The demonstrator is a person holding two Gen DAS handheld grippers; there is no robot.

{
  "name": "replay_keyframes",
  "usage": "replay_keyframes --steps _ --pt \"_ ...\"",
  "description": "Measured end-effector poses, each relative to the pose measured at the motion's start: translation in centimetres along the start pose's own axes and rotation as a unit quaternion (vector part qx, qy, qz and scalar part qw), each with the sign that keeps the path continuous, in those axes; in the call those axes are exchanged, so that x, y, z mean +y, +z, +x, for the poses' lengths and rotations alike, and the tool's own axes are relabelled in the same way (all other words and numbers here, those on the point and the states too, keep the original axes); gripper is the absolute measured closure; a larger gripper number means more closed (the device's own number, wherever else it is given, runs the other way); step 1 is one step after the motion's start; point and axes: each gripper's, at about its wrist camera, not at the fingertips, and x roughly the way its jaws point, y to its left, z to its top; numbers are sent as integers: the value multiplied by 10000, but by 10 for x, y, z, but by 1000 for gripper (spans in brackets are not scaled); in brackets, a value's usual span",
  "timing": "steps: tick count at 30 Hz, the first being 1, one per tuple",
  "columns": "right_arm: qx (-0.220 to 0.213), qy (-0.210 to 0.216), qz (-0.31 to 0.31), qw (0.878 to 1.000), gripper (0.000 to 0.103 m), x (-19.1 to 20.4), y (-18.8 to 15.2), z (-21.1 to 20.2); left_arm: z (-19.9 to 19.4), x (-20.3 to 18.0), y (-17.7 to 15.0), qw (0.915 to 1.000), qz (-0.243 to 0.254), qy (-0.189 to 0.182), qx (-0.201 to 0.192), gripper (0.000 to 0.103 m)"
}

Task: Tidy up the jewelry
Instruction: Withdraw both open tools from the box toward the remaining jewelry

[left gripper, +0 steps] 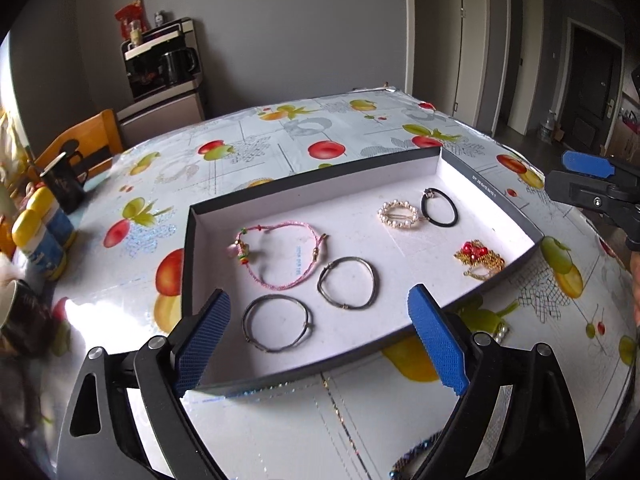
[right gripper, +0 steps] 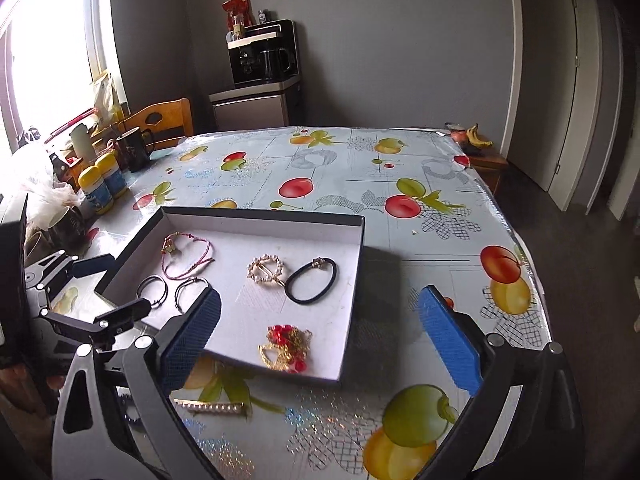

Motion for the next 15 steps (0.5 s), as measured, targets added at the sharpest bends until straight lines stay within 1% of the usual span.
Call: replay_keyframes --steps 5,8,10,12,15 --pt "260 -87 -269 9993 5 4 -34 -7 -19 2 -31 9997 10 -193 139 10" --pt "434 4 -291 9986 5 7 -53 -5 -25 -1 -50 9993 74 -258 258 9" --pt "521 81 -308 9981 5 11 -63 -4 -27 -5 -60 9986 139 -370 343 9" --pt "582 115 -371 9975 5 17 -71 -2 -27 -14 -69 9976 334 -491 361 9" --pt "678 185 -511 9962 5 27 -77 1 -26 -30 -77 9956 684 -519 364 9"
